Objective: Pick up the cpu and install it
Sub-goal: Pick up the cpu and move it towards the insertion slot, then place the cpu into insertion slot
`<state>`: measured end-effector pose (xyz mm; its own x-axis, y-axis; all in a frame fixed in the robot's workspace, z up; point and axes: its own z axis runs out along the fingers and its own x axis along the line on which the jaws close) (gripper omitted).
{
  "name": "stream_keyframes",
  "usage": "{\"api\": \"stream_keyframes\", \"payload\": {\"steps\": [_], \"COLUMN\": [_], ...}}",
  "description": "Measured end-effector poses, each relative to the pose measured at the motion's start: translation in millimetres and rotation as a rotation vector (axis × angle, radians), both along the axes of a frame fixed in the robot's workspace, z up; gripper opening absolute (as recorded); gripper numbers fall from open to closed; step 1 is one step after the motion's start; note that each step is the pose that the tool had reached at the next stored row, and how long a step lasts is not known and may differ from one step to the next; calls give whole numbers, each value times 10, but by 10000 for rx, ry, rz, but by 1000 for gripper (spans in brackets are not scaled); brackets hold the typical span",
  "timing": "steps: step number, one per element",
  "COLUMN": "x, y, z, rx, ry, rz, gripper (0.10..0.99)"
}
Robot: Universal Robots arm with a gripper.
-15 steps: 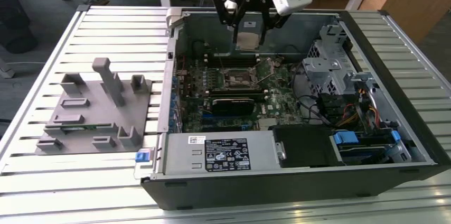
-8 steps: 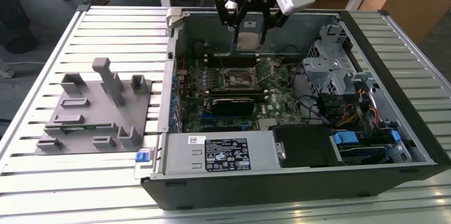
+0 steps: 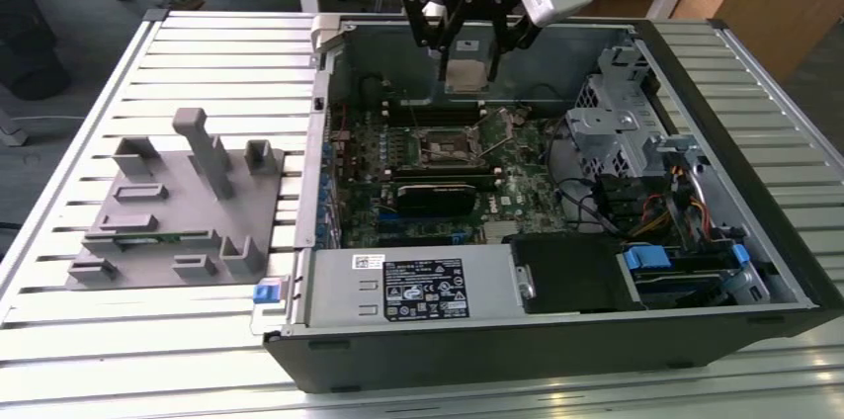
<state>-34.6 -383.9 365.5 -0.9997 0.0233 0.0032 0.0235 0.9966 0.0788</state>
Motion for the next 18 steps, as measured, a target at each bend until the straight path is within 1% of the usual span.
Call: {"api": "stream_keyframes", "payload": {"steps": [6,11,14,18], "x": [0,0,0,0], "y": [2,5,7,11], "z": [0,-1,-1,-2], "rx": [0,1,-1,0], "ry": [0,-1,0,0], "rz": [-60,-770,-1033,-1538], "gripper": [541,541,541,541]}}
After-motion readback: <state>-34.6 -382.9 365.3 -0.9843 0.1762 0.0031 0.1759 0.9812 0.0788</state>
